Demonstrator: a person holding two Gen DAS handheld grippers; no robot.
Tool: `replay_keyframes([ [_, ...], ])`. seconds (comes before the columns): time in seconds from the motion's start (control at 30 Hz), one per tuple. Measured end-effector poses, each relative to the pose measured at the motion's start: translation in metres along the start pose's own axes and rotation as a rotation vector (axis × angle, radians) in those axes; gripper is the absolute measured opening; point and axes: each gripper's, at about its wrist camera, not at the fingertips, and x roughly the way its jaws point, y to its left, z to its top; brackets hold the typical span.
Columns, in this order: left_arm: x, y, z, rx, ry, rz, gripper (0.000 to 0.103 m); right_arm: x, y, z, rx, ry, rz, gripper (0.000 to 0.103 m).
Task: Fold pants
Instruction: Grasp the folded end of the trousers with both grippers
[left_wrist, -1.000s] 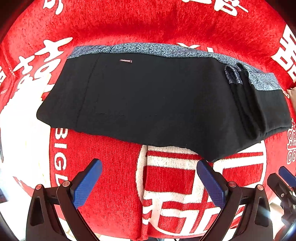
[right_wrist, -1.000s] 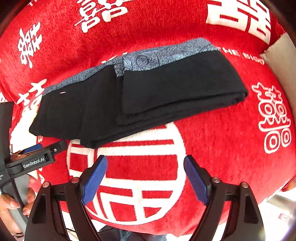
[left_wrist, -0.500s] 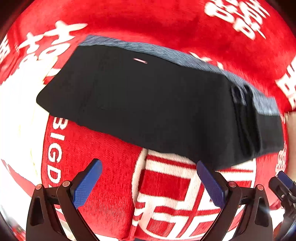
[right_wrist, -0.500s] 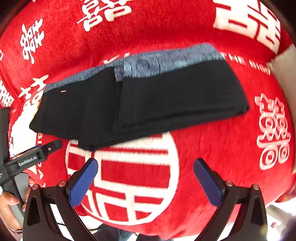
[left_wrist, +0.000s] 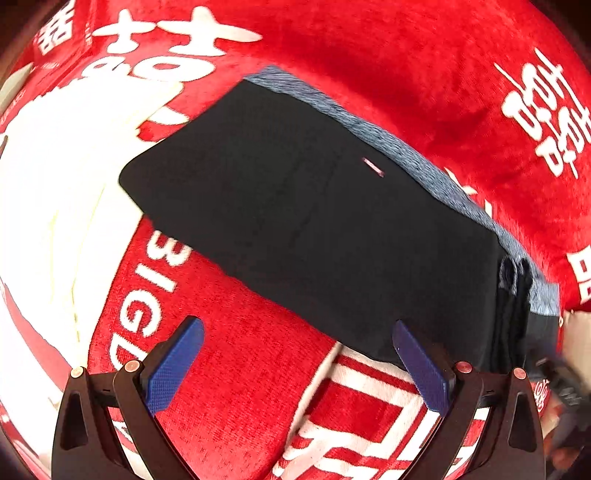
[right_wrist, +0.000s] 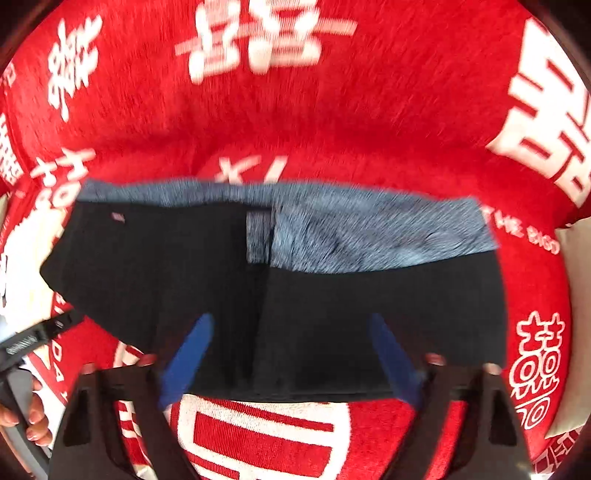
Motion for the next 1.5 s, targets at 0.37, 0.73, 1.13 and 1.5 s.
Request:
replay_keyframes([
  [0.37,0.002,0.052,0.011,-0.128,-0.055,-0.123,0.103,0.028,0.018,-0.022,-0.139,0.071,-0.064,0.076],
  [0.73,0.020,0.062,0.028,-0.212,-0.091,-0.280,0.103,0.034,0.024,-0.022,-0.164,0.076,-0.083,0.082],
  [1.13,0.022,0.062,0.037,-0.233,-0.117,-0.319,0.103,0.035,0.025,-0.022,-0.165,0.081,-0.091,0.083],
  [1.5,0.019,0.059,0.042,-0.248,-0.160,-0.374,0.103,0.037,0.024,-0.021,-0.166,0.077,-0.086,0.083],
])
